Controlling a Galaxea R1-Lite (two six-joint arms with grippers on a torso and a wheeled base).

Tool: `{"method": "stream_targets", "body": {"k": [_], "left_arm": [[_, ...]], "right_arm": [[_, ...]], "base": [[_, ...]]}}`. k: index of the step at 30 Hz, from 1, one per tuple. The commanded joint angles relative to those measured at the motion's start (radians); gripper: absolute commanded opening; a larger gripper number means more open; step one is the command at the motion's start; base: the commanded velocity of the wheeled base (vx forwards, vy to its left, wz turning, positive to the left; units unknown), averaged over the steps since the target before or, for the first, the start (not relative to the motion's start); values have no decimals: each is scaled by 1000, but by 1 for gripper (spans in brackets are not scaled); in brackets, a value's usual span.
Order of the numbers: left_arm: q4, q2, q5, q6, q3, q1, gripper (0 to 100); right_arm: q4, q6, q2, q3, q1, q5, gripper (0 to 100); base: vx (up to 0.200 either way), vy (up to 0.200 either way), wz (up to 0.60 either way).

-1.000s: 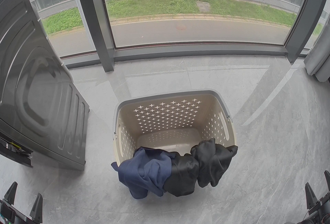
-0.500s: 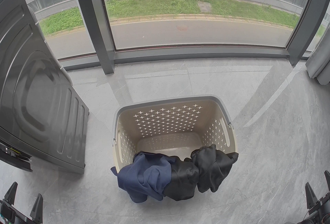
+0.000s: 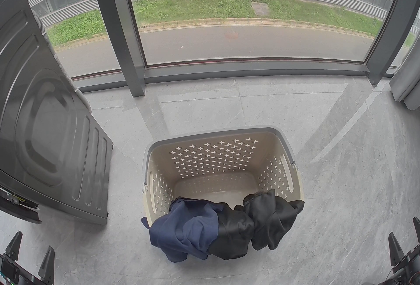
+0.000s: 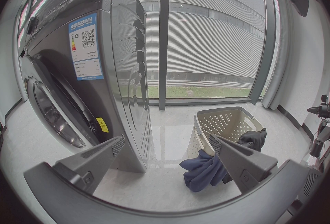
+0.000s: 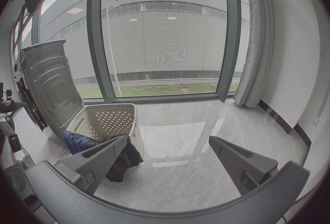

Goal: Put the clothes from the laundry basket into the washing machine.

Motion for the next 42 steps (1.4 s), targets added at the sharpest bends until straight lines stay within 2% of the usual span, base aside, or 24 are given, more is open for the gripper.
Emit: {"method": "stream_targets", "body": {"k": [1, 7, 13, 19, 25, 37, 42], "left_arm": [[0, -10, 1, 0, 16, 0, 100], [0, -10, 1, 0, 16, 0, 100], [0, -10, 1, 0, 16, 0, 100], [0, -10, 1, 0, 16, 0, 100], [0, -10, 1, 0, 16, 0, 100], [0, -10, 1, 0, 16, 0, 100], [0, -10, 1, 0, 16, 0, 100]], "right_arm": [[0, 0, -4, 16, 0, 0, 100], [0, 0, -4, 16, 0, 0, 100], [0, 0, -4, 16, -2, 0, 100], [0, 0, -4, 16, -2, 0, 100], [0, 0, -4, 16, -2, 0, 100], [0, 0, -4, 16, 0, 0, 100], [0, 0, -4, 16, 0, 0, 100]], "base": [[0, 0, 0], [0, 0, 0], [200, 0, 0], [0, 0, 0], [200, 0, 0], [0, 0, 0], [200, 0, 0]]}}
